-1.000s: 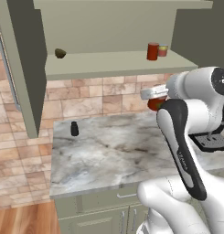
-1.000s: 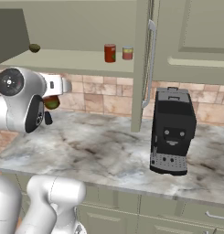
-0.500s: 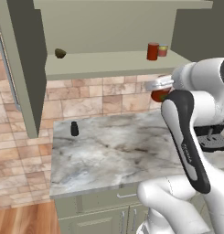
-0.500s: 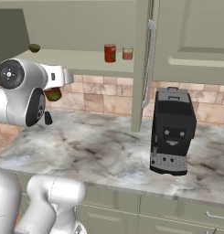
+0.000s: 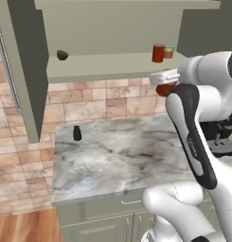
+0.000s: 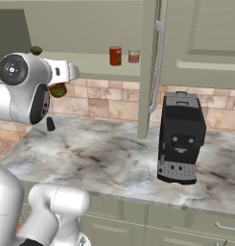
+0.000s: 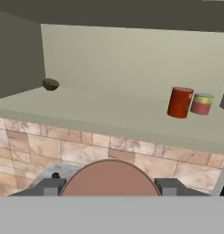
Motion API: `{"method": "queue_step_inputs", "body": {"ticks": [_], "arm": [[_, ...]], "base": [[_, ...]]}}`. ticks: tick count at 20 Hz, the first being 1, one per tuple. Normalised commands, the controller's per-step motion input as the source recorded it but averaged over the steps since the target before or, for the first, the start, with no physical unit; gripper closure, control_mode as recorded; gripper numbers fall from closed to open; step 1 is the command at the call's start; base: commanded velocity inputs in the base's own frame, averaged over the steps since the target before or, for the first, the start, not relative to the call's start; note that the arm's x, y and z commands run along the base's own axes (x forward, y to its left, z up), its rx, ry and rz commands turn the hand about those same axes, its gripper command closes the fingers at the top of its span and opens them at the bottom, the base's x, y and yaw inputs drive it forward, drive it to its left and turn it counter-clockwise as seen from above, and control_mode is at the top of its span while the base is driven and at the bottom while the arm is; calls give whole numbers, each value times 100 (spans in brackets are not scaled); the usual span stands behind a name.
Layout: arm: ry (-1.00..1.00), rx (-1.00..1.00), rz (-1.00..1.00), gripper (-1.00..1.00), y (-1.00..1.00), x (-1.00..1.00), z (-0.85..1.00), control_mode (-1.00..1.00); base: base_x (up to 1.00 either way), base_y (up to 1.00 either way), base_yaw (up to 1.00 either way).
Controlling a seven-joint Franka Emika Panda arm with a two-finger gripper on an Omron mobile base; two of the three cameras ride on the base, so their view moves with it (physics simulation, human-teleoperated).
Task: Pick the cans from the counter and place them in their designated side in the cabinet.
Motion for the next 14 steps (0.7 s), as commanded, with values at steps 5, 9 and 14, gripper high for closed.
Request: {"method": "queue_step_inputs", "body": {"ticks": [5, 9, 14], "arm": [[-4, 0, 0, 100, -4, 30, 13, -100], [-4, 0, 0, 100, -6, 30, 12, -100], [-4, 0, 0, 100, -5, 32, 12, -100]], "base": [[0, 0, 0], [0, 0, 0], [0, 0, 0]]}}
